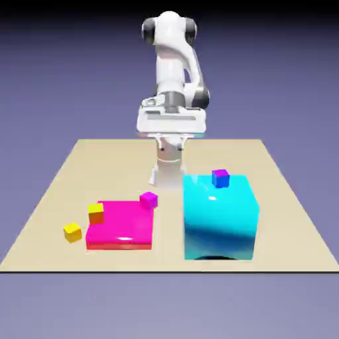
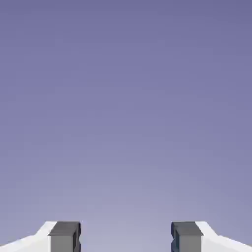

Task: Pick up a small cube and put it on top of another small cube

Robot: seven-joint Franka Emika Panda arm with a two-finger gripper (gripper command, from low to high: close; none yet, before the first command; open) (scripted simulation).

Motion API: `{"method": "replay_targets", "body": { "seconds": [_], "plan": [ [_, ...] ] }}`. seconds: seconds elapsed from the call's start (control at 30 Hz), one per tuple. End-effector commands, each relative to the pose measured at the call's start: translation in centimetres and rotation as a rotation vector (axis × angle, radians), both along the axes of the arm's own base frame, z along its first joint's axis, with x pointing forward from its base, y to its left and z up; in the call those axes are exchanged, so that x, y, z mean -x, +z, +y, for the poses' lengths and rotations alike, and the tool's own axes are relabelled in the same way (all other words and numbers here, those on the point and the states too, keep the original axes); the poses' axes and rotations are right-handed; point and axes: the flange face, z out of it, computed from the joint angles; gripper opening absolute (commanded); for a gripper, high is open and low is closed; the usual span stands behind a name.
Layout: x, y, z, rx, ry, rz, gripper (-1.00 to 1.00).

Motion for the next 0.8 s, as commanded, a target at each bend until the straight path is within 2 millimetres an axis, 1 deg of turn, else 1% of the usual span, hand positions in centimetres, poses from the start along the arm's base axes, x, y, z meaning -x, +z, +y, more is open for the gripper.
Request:
{"method": "replay_targets", "body": {
  "seconds": [0.0,0.1,0.2,0.37,0.47,0.57,0.77],
  "plan": [
    [-0.9,-0.6,-1.1,-0.018,-0.026,0.042,0.00],
    [-3.2,-2.7,-4.4,-0.072,-0.103,0.164,0.00],
    [-5.1,-5.0,-8.0,-0.125,-0.178,0.284,0.00],
    [-7.1,-9.4,-14.1,-0.213,-0.302,0.473,0.00],
    [-7.7,-12.2,-17.7,-0.265,-0.375,0.580,0.00],
    [-7.8,-14.9,-21.4,-0.315,-0.445,0.680,0.00],
    [-6.9,-20.1,-28.4,-0.408,-0.579,0.862,0.00]
  ]
}}
